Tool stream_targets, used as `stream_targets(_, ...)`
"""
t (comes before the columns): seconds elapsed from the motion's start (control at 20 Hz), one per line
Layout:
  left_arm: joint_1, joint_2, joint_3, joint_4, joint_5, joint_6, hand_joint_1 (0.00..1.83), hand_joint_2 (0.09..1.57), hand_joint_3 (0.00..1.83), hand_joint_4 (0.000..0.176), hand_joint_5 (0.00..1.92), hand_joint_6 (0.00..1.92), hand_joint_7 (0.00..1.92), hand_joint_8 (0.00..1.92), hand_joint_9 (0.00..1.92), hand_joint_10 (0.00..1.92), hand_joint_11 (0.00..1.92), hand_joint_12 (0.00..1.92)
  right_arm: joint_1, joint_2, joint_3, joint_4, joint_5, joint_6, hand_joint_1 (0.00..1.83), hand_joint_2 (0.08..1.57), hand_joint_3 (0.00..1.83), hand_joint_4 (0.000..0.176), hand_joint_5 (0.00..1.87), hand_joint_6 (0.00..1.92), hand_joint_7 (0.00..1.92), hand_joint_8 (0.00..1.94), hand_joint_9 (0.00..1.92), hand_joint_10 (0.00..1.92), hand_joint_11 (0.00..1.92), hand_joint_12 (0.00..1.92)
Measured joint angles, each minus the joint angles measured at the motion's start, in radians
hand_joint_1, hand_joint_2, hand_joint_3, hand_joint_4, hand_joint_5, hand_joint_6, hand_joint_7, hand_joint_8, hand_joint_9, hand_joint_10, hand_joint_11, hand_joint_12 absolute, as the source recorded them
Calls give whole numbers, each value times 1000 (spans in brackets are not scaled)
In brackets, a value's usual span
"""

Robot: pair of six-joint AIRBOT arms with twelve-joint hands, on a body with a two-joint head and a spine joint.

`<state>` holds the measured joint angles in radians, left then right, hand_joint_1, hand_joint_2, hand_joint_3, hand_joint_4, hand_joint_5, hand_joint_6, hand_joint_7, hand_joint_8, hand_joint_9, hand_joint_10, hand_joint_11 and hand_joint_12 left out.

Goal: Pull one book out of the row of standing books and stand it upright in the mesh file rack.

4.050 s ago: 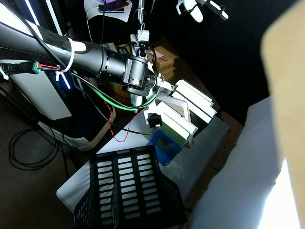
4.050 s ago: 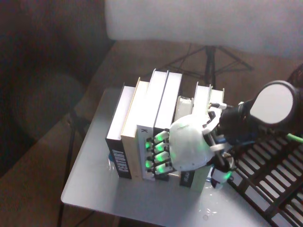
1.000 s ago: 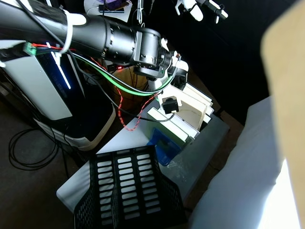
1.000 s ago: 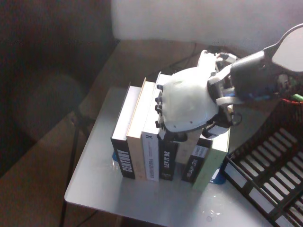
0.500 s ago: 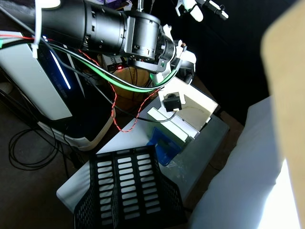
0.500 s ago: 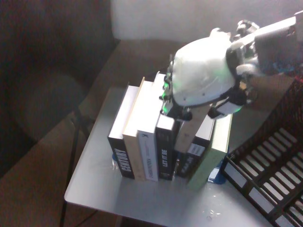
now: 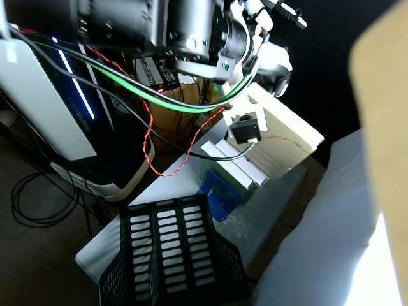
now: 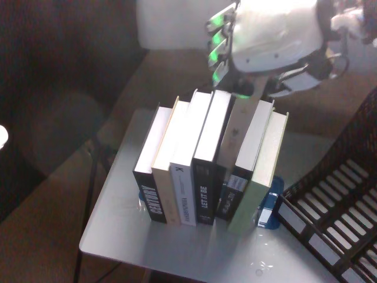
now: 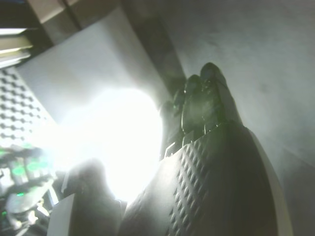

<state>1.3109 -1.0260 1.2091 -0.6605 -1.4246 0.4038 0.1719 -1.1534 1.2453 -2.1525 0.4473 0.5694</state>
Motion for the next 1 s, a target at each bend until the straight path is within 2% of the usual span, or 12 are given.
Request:
stream_targets(0.15,-6,0,0,0,2,2,245,1390,0,29,33,2,0,0,0,0,0,0,40,30,-13,-3,-9,-2,1315,1258,0,0,770,1265,734,1429,579,1723,291,1921)
stream_targets(0.25,-15,0,0,6,3,3,252,1394,1,22,34,2,0,0,0,0,0,0,69,52,-26,-2,-15,-1,1153,1245,1,10,783,1309,722,1457,559,1625,158,1921)
stream_targets(0.3,-22,-1,0,10,8,4,252,1394,1,18,41,5,0,0,0,0,0,0,85,65,-33,-1,-20,-2,1280,1244,6,0,797,1303,744,1395,567,1646,81,1921)
stream_targets(0.35,-26,-1,0,14,11,6,253,1396,1,15,46,7,0,0,0,0,0,0,98,72,-35,3,-36,-3,1181,1248,10,0,810,1336,674,1444,456,1553,15,1921)
stream_targets(0.4,-26,-1,0,21,11,6,253,1402,4,3,47,7,0,0,0,0,0,0,111,79,-37,2,-53,-7,1281,1258,7,0,794,1360,707,1418,510,1634,2,1921)
stream_targets(0.5,-32,-1,0,26,22,7,213,1403,4,25,25,1,0,0,0,0,0,0,131,93,-44,2,-70,-12,1317,1247,0,0,802,1244,716,1408,605,1674,177,1921)
stream_targets(0.55,-38,-1,0,25,27,8,217,1400,2,33,34,5,0,0,0,0,0,0,139,101,-48,5,-80,-17,1314,1272,5,0,750,1330,665,1484,548,1718,84,1921)
stream_targets(0.6,-38,-1,0,29,25,8,202,1396,0,40,31,4,0,0,0,0,0,0,148,106,-51,4,-82,-17,1174,1275,8,0,767,1337,629,1568,478,1712,94,1921)
stream_targets(0.65,-41,-1,0,33,26,9,204,1404,4,35,31,3,0,0,0,0,0,0,157,115,-56,5,-83,-17,1152,1273,5,0,787,1313,617,1592,415,1726,66,1921)
stream_targets(0.75,-41,-1,0,45,30,10,245,1404,2,19,46,9,0,0,0,0,0,0,169,131,-66,5,-91,-21,1151,1260,0,0,753,1289,714,1544,532,1700,151,1921)
stream_targets(0.8,-42,-1,0,45,33,9,269,1407,3,23,47,8,0,0,0,0,0,0,175,139,-72,-3,-95,-21,1289,1261,5,0,718,1303,726,1476,568,1715,175,1921)
stream_targets(1.0,-52,-3,0,51,45,11,352,1418,4,0,55,8,0,0,0,0,0,0,232,202,-111,-68,-105,-22,1336,1243,0,0,683,1299,796,1371,651,1648,209,1921)
